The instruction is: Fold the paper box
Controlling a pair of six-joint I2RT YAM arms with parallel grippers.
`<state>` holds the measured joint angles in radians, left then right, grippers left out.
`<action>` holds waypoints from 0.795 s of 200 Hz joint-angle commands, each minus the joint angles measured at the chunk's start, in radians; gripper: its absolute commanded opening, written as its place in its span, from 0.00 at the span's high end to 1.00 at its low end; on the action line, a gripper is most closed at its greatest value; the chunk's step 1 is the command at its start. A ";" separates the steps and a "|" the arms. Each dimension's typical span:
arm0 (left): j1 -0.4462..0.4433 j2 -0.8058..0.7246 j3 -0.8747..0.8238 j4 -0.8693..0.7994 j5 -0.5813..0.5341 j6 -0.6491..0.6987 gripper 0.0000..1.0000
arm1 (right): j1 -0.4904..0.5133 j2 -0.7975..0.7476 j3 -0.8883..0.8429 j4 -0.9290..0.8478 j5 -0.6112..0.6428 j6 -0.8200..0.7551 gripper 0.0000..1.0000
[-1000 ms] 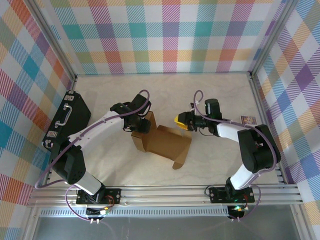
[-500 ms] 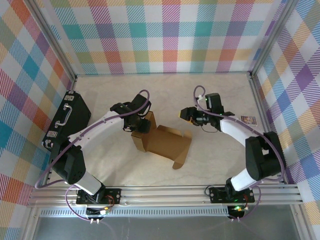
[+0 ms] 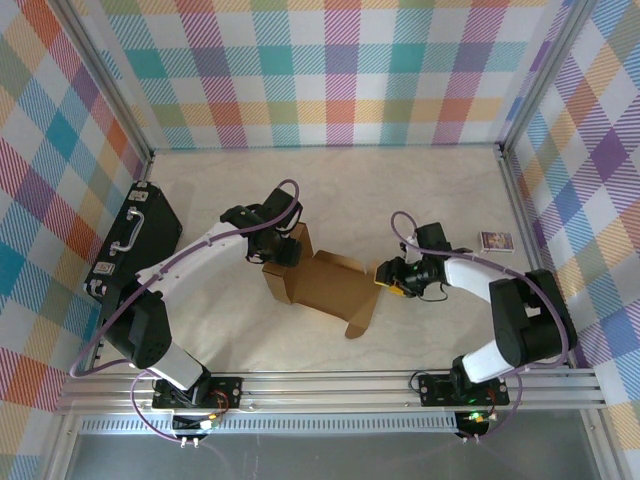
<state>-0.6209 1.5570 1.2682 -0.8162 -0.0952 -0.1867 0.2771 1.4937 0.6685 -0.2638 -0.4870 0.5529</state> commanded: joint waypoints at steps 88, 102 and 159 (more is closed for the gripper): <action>-0.006 0.027 -0.012 -0.051 0.017 -0.004 0.50 | 0.062 0.037 -0.048 0.034 -0.098 0.116 0.49; -0.006 0.027 -0.014 -0.049 0.017 -0.005 0.50 | 0.061 0.025 -0.053 0.027 -0.090 0.114 0.49; -0.006 0.029 -0.012 -0.049 0.018 -0.005 0.51 | 0.083 0.041 -0.061 0.071 -0.110 0.128 0.50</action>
<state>-0.6209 1.5570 1.2682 -0.8162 -0.0952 -0.1864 0.3382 1.5211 0.6250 -0.2192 -0.5716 0.6594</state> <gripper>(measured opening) 0.498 0.508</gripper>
